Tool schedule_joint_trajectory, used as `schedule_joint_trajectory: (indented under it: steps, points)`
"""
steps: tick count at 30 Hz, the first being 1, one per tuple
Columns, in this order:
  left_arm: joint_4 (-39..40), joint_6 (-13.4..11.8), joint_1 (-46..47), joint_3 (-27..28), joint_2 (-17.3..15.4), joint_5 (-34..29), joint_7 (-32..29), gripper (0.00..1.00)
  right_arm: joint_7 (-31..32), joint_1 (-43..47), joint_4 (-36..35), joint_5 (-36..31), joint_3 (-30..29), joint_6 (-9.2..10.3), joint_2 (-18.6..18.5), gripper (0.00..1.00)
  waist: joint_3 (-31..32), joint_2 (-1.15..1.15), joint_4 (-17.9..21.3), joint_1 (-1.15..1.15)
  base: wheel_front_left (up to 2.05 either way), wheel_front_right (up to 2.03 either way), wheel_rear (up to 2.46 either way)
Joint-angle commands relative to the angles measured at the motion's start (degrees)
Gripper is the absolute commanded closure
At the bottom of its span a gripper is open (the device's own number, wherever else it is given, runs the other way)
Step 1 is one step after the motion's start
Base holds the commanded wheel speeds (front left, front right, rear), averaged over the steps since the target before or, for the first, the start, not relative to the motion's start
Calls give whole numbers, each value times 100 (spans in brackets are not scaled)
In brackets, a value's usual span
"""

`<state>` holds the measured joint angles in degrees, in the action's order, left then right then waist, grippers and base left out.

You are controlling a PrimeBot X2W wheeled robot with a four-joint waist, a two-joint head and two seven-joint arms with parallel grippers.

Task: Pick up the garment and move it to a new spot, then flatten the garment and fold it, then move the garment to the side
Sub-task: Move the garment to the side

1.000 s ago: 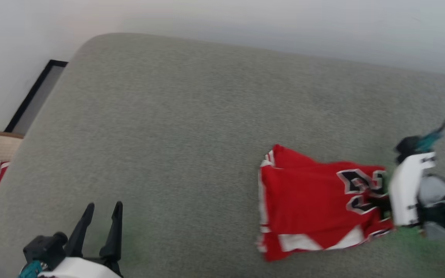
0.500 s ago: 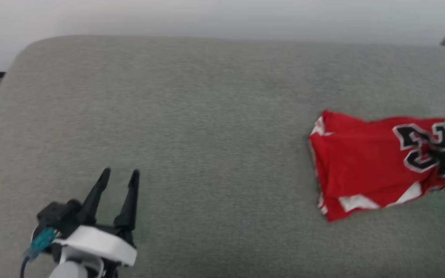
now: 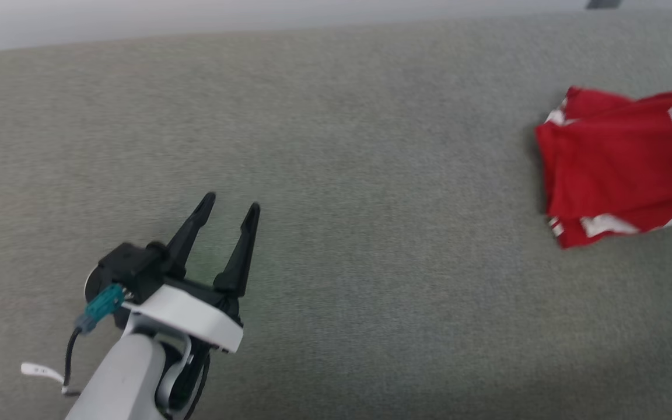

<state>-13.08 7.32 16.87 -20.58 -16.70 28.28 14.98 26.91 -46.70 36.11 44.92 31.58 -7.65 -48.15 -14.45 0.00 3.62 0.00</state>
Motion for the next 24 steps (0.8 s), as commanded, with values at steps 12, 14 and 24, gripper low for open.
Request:
schedule_joint_trajectory:
  steps: [12,14,24]
  points:
    - [-85,17,877,-556,-103,70,26,0,-987,-885,760,-863,185,30,-160,100,-600,0,501,0,0,0,0]
    - [-88,17,1008,-635,-107,106,26,0,-1159,-1013,958,-1055,215,30,-146,100,-685,0,509,0,0,0,0]
    - [-117,17,1510,-969,-219,210,26,0,-1797,-1364,2128,-1558,160,29,310,100,-1054,0,369,0,0,0,0]
